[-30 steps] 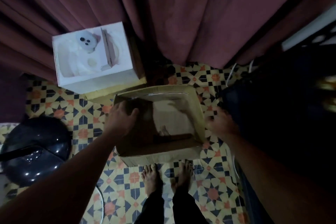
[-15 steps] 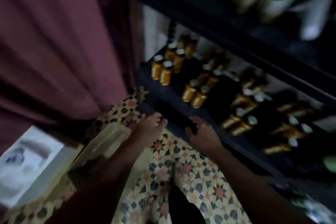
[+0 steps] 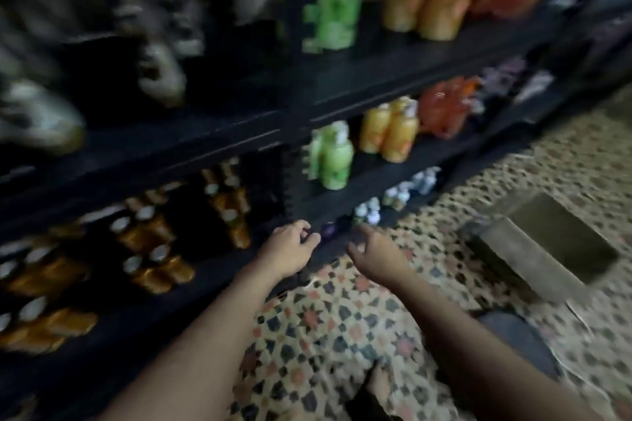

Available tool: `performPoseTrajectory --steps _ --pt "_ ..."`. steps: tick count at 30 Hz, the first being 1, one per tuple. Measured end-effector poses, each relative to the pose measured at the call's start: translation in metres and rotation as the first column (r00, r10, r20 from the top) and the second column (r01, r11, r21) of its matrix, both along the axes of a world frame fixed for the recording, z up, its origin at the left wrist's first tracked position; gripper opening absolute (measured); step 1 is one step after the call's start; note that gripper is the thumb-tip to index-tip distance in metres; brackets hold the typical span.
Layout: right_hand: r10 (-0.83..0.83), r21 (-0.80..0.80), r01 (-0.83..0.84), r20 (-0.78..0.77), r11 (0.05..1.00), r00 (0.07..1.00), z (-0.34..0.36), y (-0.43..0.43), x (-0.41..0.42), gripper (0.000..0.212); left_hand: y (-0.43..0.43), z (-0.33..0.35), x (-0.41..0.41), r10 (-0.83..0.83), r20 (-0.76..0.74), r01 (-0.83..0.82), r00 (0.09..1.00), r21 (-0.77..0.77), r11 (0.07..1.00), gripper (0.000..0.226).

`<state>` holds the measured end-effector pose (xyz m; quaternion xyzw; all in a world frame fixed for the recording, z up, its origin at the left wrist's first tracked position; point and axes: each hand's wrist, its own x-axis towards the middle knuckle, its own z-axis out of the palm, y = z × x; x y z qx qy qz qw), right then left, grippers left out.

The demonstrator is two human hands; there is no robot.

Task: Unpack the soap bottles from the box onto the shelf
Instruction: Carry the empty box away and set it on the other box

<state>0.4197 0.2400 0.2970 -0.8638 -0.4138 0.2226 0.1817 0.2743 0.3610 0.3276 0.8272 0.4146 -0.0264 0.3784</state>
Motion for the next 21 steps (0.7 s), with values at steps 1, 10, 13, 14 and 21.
performPoseTrajectory --steps 1,10,13,14,21 --pt "-0.038 0.007 0.038 0.006 0.999 0.999 -0.001 -0.010 0.020 0.045 -0.005 0.002 0.022 -0.035 0.002 0.035 0.999 -0.001 0.999 0.040" --pt "-0.450 -0.166 0.433 -0.082 0.886 0.889 -0.007 -0.160 0.251 0.059 -0.086 -0.011 0.293 -0.416 -0.128 0.406 0.900 -0.102 0.908 0.045" --pt "-0.540 -0.161 0.525 -0.070 0.836 0.839 -0.006 -0.197 0.313 0.059 -0.102 -0.009 0.378 -0.469 -0.124 0.459 0.874 -0.101 0.882 0.045" --pt "-0.567 -0.164 0.551 -0.072 0.818 0.820 -0.004 -0.206 0.329 0.058 -0.107 -0.009 0.402 -0.492 -0.126 0.483 0.862 -0.093 0.871 0.045" --pt "-0.755 -0.179 0.736 -0.082 0.653 0.651 -0.020 -0.255 0.422 0.052 -0.145 -0.031 0.553 -0.684 -0.127 0.677 0.718 -0.102 0.729 0.050"
